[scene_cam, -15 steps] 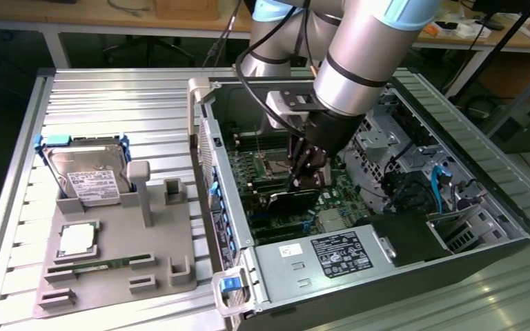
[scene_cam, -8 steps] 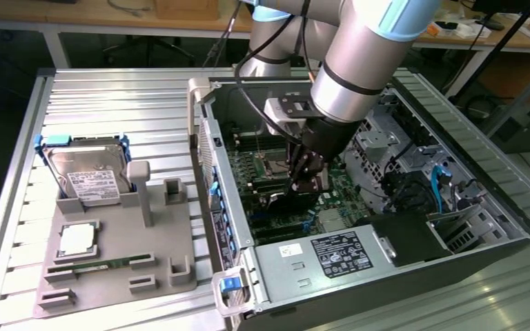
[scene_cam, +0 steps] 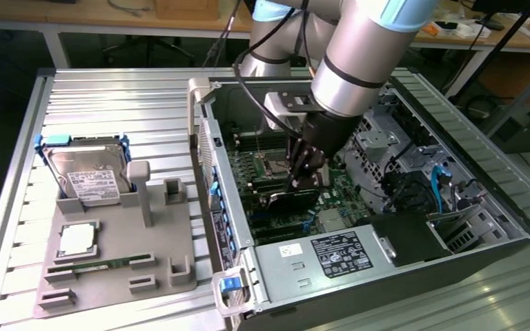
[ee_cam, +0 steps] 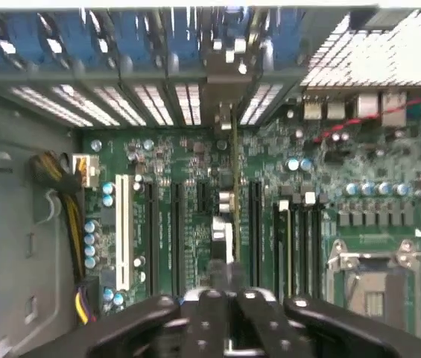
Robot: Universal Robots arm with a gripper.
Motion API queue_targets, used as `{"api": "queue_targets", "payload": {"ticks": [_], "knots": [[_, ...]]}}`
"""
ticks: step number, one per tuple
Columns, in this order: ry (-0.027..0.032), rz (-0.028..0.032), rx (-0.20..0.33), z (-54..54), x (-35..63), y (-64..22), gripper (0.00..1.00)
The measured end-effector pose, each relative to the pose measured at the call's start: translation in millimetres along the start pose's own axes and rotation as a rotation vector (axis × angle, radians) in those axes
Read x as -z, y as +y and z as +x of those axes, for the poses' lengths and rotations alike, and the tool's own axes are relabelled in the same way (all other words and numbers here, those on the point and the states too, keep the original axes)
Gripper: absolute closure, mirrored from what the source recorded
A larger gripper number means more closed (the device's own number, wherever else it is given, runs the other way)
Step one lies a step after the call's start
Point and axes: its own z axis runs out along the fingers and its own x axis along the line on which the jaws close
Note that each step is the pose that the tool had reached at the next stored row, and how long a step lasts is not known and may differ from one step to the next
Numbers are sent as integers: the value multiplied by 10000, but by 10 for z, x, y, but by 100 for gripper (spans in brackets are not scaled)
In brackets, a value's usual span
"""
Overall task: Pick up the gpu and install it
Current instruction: 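Press down on the gpu until it lock into place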
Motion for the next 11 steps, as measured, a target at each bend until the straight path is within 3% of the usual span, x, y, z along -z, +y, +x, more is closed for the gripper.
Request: {"api": "queue_targets", "payload": {"ticks": [4, 11], "knots": [[-18, -1, 3, 3, 209, 178, 89], [-20, 0, 2, -1, 168, 546, 89]]}}
